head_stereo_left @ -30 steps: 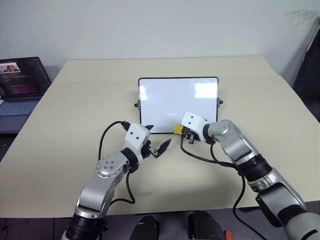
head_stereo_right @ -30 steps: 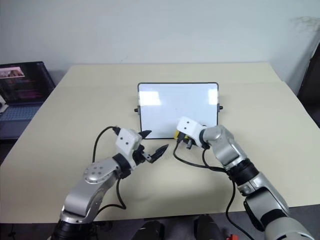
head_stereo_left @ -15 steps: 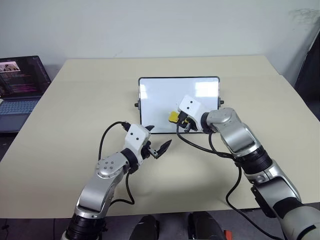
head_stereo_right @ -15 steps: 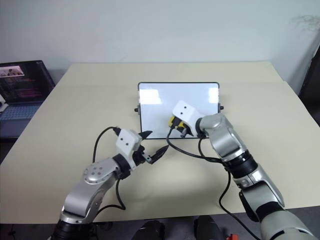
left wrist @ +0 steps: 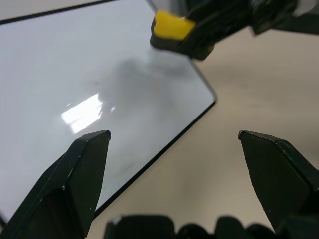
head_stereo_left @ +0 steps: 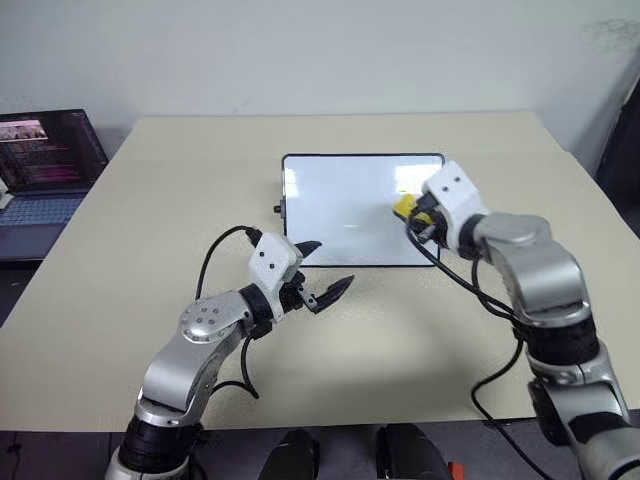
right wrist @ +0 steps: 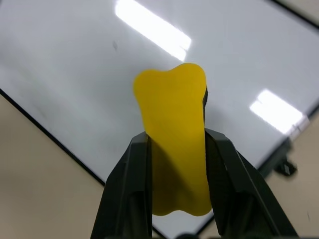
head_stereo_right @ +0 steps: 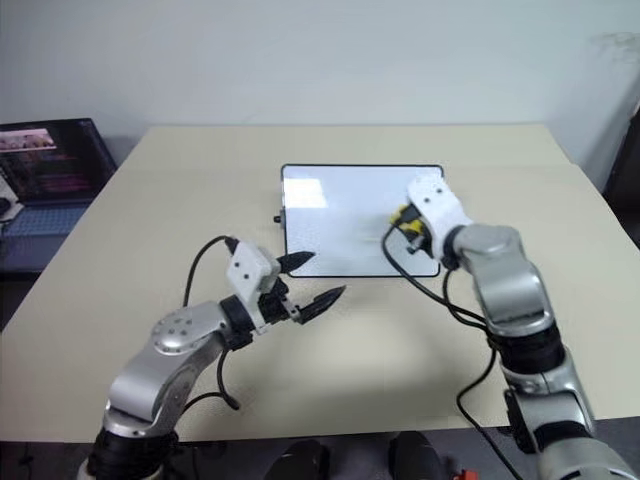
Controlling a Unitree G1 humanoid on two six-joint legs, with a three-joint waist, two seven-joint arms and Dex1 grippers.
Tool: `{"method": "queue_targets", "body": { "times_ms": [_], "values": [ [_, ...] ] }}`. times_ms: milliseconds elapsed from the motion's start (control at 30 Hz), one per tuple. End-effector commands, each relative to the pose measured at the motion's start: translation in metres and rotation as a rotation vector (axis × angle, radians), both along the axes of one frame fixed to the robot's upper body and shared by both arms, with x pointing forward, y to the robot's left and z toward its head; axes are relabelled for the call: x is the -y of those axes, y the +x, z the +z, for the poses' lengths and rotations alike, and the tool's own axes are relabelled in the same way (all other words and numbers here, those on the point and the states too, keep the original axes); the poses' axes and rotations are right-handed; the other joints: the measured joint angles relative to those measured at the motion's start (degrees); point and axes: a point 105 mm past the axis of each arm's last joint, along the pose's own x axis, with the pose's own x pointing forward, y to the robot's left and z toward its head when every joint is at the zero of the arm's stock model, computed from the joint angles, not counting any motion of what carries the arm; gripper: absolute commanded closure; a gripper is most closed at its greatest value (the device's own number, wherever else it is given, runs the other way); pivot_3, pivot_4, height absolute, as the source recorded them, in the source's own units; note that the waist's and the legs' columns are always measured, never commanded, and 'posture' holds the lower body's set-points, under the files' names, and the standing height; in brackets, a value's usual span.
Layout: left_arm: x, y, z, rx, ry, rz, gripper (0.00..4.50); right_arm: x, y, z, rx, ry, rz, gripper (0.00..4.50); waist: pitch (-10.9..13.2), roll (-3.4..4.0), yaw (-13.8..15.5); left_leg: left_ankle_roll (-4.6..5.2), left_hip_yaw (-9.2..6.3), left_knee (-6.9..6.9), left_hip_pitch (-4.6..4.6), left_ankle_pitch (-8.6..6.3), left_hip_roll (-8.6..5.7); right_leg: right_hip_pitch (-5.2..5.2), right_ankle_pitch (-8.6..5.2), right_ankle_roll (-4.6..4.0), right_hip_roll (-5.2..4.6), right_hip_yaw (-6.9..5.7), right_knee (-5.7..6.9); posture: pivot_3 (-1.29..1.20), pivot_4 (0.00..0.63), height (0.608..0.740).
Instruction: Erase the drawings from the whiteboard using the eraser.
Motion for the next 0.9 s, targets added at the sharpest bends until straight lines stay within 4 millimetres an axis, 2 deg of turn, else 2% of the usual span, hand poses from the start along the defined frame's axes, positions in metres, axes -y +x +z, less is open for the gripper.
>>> {"method": "queue_targets", "body": {
  "times_ms": [33,167,333,467,667,900],
  "values": [
    [0.011,-0.005,0.03,0.063,-0.054,-0.128,0.0,0.02,-0.012,0.014,0.039,0.024,-0.086,3.36,0.03,0.01,-0.05,0.0,0.03,0.0,0.0,0.0,-0.01,0.0,0.0,0.0,0.0,0.01,0.02,0.0,0.15,0.74],
    [0.021,-0.006,0.038,0.088,-0.053,-0.222,0.0,0.04,-0.023,0.009,-0.012,0.072,-0.215,3.36,0.03,0.01,-0.43,-0.02,0.14,-0.02,0.03,0.01,0.01,0.0,0.0,0.01,0.03,0.03,0.03,0.0,0.15,0.74],
    [0.03,-0.009,0.024,0.067,0.01,-0.326,0.0,0.057,-0.031,-0.002,-0.09,0.172,-0.373,3.36,0.04,0.02,-0.41,-0.03,0.21,-0.03,0.08,0.02,0.03,0.0,0.0,0.0,0.05,0.08,0.05,0.0,0.15,0.74],
    [0.035,-0.006,0.017,0.079,0.019,-0.362,0.0,0.068,-0.033,-0.029,-0.178,0.347,-0.502,3.36,0.03,0.02,-0.32,-0.02,0.2,-0.01,0.07,0.02,0.02,0.01,0.0,0.0,0.05,0.07,0.06,0.0,0.15,0.74],
    [0.049,-0.011,0.008,0.079,0.025,-0.399,0.0,0.086,-0.043,-0.055,-0.259,0.349,-0.598,3.36,0.06,0.06,-0.21,0.0,0.2,-0.02,0.06,0.01,-0.03,0.01,-0.02,0.03,0.04,0.07,0.04,0.0,0.15,0.74],
    [0.051,-0.016,0.005,0.065,0.021,-0.405,0.0,0.098,-0.044,-0.059,-0.29,0.313,-0.614,3.36,0.06,0.07,-0.5,0.1,0.28,-0.03,0.11,-0.04,0.01,0.01,-0.02,0.03,0.05,0.12,0.1,0.0,0.15,0.74]
  ]
}}
